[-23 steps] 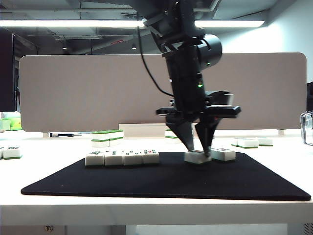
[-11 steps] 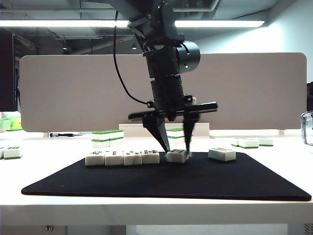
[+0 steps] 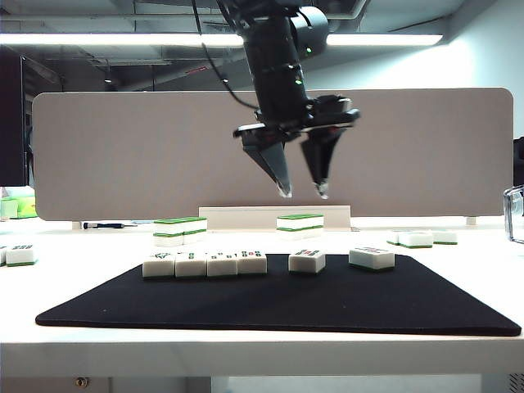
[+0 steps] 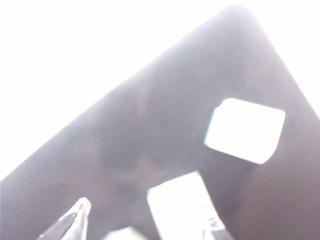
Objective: Align six mahjong tiles in a row on the table.
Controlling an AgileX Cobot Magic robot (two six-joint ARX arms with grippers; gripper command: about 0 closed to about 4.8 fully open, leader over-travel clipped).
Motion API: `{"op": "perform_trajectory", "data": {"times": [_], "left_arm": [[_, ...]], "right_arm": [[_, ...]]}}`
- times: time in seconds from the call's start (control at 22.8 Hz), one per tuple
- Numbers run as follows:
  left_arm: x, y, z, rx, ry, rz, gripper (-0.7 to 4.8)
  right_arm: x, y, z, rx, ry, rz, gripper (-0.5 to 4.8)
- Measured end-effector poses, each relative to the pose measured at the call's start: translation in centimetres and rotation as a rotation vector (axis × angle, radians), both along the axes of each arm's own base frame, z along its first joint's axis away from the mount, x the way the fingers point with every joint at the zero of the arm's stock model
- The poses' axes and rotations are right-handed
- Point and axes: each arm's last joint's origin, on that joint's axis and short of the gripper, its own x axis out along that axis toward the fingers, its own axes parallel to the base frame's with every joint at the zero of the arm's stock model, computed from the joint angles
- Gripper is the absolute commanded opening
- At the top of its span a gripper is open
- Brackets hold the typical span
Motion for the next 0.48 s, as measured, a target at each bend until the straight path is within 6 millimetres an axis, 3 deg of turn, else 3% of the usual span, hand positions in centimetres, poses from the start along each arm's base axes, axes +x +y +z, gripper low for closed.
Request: {"op": "perform_trajectory", "data": {"times": [0.18, 0.31, 0.48], "left_arm": [[-0.9, 0.8, -0.5, 0.2, 0.001, -0.44, 2.83], [-0.9, 1.1, -1.4, 0.225, 0.033, -0.636, 3.14], [-0.8, 1.2, -1.7, 0.195, 0.005, -0.863, 3.14]], "right_arm": [[0.0, 0.0, 0.0, 0.0, 0.0, 0.0, -0.01], [0.0, 0.0, 0.0, 0.0, 0.0, 0.0, -0.01], [0.0, 0.0, 0.0, 0.0, 0.0, 0.0, -0.01]]}}
